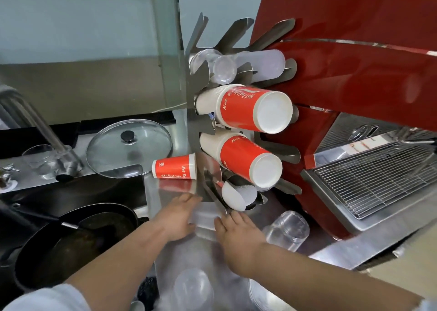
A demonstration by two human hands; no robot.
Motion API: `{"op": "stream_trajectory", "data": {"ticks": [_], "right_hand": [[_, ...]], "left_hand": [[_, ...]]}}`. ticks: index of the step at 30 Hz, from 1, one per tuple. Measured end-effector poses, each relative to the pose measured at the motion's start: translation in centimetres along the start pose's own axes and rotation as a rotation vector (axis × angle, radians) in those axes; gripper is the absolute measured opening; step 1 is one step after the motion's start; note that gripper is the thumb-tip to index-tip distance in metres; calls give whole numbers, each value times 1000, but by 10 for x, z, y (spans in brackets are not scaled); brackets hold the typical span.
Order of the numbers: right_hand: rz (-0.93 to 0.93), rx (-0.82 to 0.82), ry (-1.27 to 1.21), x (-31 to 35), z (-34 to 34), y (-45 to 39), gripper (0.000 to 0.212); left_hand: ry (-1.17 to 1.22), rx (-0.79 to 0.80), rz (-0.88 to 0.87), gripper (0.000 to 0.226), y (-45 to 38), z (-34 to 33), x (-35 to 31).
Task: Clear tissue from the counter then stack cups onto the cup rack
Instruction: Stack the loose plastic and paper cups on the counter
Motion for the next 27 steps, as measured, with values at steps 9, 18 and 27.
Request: {"op": "stream_trajectory", "data": {"ticks": [9,18,27], "right_hand": [[8,-36,26,5,0,2,80],[62,-91,-3,20,-1,11,86],[7,-184,-347,20,10,14,74]], "left_hand": [[218,36,63,71,20,-13,6],[349,24,100,67,53,-9,6],[466,-116,103,61,71,28,18]]}}
Point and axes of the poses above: each hand's wrist, its own y-axis away from the middle knuckle, its own z-axis out of the back of the hand, x = y × z, the point moved 7 cm from there along -y, towards the middle knuckle, and after that the axes turned 7 degrees about -y, right-handed, at the moved point
